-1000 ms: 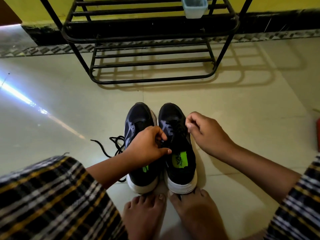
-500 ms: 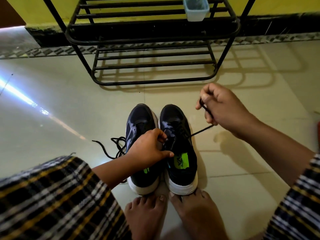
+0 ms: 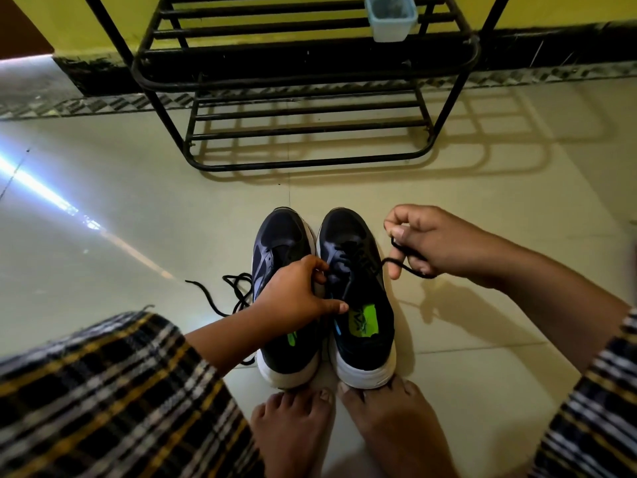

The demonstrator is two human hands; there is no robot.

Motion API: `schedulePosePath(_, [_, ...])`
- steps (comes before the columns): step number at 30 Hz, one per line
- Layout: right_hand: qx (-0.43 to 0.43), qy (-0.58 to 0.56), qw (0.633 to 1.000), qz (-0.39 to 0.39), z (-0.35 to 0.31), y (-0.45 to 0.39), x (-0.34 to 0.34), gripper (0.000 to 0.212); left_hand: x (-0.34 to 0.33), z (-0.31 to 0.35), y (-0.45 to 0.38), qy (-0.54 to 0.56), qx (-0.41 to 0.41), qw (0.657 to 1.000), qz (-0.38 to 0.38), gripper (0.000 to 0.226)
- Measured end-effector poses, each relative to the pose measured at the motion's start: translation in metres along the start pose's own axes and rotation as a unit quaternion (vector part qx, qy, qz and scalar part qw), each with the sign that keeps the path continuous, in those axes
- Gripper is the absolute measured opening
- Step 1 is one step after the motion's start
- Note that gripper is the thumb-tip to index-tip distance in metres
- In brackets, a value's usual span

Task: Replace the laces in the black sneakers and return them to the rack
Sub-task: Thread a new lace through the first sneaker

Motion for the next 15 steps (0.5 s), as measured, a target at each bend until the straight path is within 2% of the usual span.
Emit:
schedulePosePath(5, [0.093, -0.089, 0.991, 0.048, -0.033, 0.01, 0.018, 0.02, 0.0, 0.0, 0.0, 0.012, 0.004, 1.0, -0.002, 0.071])
schedulePosePath(8, [0.135, -0.124, 0.982, 0.049, -0.052, 0.021, 0.028, 0.019, 0.0, 0.001, 0.001, 0.012, 0.001, 1.0, -0.003, 0.07])
schedulePosePath(12, [0.14, -0.081, 0.987, 0.022, -0.061, 0.032, 0.026, 0.02, 0.002, 0.003, 0.002, 0.02, -0.007, 1.0, 0.004, 0.062])
schedulePosePath(15, [0.111, -0.038, 0.991, 0.063, -0.051, 0.027, 0.031, 0.019, 0.004, 0.005, 0.004, 0.019, -0.013, 1.0, 0.018, 0.048])
Point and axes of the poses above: each hand's wrist, its own y-axis away from the middle knuckle, its own x-axis out of the back of the hand, z = x × y, the point moved 7 cm from there along -y, towards the middle knuckle, and after that the axes turned 1 degree about z, right-handed, at the moved point
